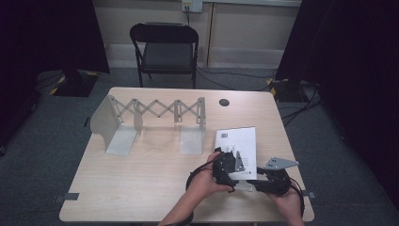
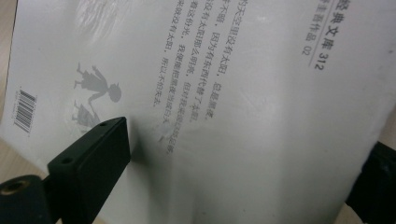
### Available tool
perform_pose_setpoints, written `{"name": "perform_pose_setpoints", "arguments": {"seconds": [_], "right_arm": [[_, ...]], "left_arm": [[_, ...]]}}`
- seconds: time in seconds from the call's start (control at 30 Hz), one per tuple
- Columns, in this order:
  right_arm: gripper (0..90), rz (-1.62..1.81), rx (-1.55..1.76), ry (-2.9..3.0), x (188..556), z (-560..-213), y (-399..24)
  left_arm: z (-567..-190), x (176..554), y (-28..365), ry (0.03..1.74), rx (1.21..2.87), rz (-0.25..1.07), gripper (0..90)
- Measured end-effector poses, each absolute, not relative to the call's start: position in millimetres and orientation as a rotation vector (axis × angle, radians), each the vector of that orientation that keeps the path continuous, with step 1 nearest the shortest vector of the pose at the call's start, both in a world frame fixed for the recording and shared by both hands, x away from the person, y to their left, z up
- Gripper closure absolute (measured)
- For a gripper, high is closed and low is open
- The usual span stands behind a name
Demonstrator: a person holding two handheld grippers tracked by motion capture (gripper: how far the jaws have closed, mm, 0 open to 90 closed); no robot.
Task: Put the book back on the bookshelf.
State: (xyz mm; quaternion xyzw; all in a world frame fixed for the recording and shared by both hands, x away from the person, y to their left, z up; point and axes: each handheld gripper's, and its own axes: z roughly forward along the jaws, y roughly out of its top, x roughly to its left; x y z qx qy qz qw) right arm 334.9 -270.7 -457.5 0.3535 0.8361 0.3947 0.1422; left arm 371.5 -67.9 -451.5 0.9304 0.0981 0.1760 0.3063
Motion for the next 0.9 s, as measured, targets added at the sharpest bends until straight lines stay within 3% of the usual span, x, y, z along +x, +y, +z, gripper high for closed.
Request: {"name": "perform_pose_setpoints", "arguments": {"seconds": [0.2, 0.9], "right_arm": [[49.4, 1.143, 1.018, 2.415, 334.0, -455.8, -268.3], [42.6, 1.144, 1.023, 2.441, 332.9, -461.8, -266.0]], "left_arm": [[-454.9, 374.5, -71.2, 0.253, 2.431, 0.507, 2.4], [-453.5, 359.9, -73.4, 0.052, 2.415, 0.629, 29.3]]}}
